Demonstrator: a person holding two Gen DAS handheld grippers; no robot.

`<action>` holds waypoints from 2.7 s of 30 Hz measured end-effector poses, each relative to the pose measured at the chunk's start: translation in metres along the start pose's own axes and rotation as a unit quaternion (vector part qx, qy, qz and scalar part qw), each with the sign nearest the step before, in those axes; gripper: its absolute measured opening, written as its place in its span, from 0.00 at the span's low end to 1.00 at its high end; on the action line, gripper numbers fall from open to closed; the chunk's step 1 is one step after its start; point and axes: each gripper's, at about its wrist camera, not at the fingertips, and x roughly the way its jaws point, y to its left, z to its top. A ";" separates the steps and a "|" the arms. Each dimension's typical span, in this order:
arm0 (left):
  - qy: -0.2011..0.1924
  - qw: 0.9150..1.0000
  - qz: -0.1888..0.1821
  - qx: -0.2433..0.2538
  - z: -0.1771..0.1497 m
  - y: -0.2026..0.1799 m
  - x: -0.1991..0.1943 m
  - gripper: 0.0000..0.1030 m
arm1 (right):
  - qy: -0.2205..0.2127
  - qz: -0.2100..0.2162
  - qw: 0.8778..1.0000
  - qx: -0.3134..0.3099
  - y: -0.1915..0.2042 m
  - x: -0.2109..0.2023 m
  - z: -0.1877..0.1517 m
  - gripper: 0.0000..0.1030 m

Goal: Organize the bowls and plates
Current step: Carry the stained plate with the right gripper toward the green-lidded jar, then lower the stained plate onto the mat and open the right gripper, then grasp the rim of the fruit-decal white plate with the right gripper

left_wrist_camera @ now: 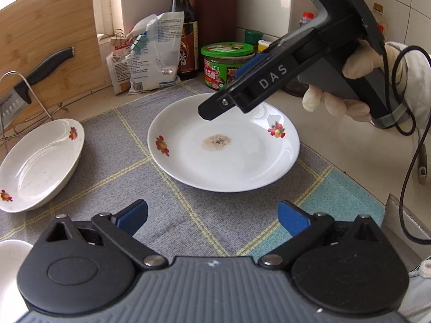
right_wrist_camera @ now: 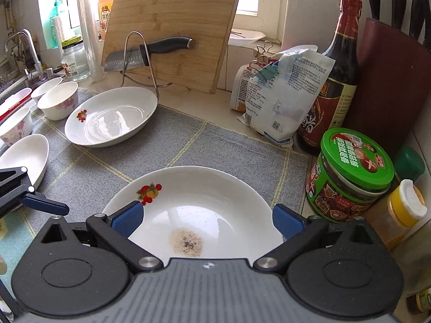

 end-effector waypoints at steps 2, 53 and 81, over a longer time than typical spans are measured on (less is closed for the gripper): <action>-0.008 1.000 0.002 -0.008 -0.002 0.003 -0.014 0.99 | -0.012 -0.004 1.000 0.002 0.011 -0.008 0.001 1.00; 0.011 0.999 0.022 -0.029 -0.170 0.178 -0.144 0.99 | 0.052 0.031 0.995 0.081 0.269 0.035 0.000 1.00; -0.016 1.000 -0.010 0.018 -0.160 0.180 -0.126 1.00 | 0.080 0.095 0.990 0.072 0.256 0.078 0.026 1.00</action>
